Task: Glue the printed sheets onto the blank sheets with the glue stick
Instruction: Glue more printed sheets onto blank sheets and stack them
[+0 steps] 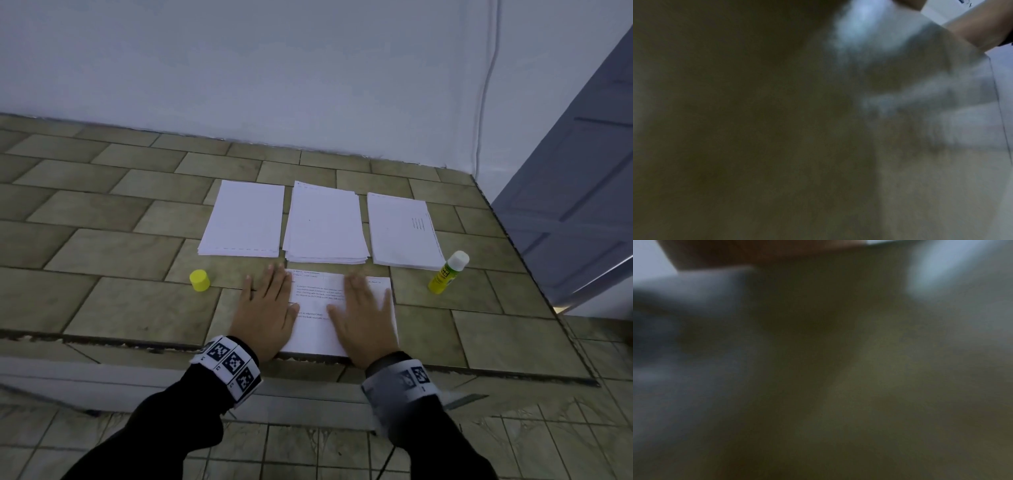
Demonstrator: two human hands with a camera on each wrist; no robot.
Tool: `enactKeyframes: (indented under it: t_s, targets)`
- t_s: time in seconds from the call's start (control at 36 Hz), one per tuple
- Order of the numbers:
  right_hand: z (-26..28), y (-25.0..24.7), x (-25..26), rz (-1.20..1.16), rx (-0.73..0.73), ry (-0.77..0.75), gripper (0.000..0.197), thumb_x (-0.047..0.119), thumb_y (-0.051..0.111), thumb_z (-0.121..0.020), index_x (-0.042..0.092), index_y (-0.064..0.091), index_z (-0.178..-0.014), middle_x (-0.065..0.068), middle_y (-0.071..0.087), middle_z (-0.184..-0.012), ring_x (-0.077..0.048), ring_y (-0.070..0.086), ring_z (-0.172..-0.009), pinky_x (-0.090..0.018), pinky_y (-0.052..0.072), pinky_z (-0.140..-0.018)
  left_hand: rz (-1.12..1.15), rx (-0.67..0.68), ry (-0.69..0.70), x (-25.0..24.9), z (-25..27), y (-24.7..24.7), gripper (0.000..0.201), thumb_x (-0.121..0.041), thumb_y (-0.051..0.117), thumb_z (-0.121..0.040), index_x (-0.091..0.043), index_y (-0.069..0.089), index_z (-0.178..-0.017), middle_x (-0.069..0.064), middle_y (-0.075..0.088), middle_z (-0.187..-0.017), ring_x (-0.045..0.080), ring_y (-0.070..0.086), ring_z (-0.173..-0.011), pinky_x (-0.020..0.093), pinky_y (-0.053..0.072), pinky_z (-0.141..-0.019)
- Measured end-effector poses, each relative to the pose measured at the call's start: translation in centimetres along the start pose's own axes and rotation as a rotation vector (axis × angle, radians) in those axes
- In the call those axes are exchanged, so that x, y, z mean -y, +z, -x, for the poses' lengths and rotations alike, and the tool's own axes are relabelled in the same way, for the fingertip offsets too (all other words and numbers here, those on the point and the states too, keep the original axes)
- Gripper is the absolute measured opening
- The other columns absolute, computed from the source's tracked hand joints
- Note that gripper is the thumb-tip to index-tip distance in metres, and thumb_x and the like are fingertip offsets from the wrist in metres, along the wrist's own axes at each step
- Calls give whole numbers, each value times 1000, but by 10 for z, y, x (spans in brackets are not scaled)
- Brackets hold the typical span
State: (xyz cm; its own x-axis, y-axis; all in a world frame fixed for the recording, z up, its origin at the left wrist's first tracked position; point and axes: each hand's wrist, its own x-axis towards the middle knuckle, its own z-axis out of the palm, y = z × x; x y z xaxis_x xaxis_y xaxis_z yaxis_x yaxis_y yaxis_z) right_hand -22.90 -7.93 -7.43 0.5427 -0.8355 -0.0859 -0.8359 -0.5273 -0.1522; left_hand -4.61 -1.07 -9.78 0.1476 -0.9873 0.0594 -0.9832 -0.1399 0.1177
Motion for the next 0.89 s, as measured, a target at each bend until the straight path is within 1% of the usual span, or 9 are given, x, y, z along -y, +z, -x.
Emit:
enactKeyframes:
  t_s: [0.08,0.17,0.31,0.44,0.53,0.58,0.64,0.81,0.89]
  targets:
    - [-2,11,22,-17,27,-146,107,70,-35,-69,16,0,-155,1,-5,-163,-13,-8,-149,-50,-15,-114,4,16,7,1,0,1,67,-43,24,-94,0,48,-140,16,46,-147,33,42,-137,61,34,-106]
    - [-3,13,11,11,21,-129,109,70,-36,-66,19,1,-155,4,-4,-162,-10,-7,-149,-49,-15,-115,8,21,9,0,-2,1,68,-43,22,-95,-1,45,-142,15,43,-150,31,39,-140,59,30,-109]
    - [2,2,-41,30,38,67,95,68,-16,-73,21,-3,-155,8,-7,-162,-7,-7,-148,-49,-5,-118,15,49,4,2,0,-2,79,-49,0,-91,-6,21,-153,10,18,-162,27,13,-150,54,9,-118]
    - [6,-9,-70,21,96,94,84,67,-4,-86,20,-3,-155,9,-10,-162,-5,-9,-148,-51,0,-119,32,62,3,2,0,0,79,-51,-1,-92,-6,22,-153,11,19,-161,28,14,-150,55,9,-118]
    - [4,-29,-72,-94,44,110,77,64,12,-94,12,22,-151,-4,20,-160,-18,16,-147,-44,21,-117,38,96,12,2,-1,-2,87,-57,-15,-90,-7,15,-155,10,12,-163,27,8,-151,54,4,-118]
    - [5,-47,-70,-236,-10,83,78,68,15,-90,10,42,-133,-10,49,-135,-27,44,-128,-37,38,-98,36,103,17,3,-1,-4,99,-62,-29,-84,-7,12,-155,10,9,-163,27,5,-151,54,2,-118]
    - [5,-66,-65,-346,8,58,61,59,31,-95,9,45,-127,-6,54,-119,-25,51,-111,-33,38,-86,39,117,11,4,-1,-6,107,-65,-35,-77,-7,10,-155,9,5,-164,25,1,-151,53,-1,-118]
    - [-14,-78,-48,-158,167,-66,56,33,47,-100,11,28,-149,-8,37,-151,-22,36,-136,-34,31,-109,6,180,-21,-2,1,-10,116,-72,-41,-64,-9,-6,-155,6,-10,-164,21,-13,-150,49,-9,-119]
    - [-28,-65,-50,-42,211,-38,57,29,47,-99,11,26,-148,-9,36,-149,-26,36,-135,-41,36,-108,27,176,-21,-4,1,-12,118,-78,-38,-63,-9,-8,-155,6,-12,-163,20,-15,-150,49,-7,-121]
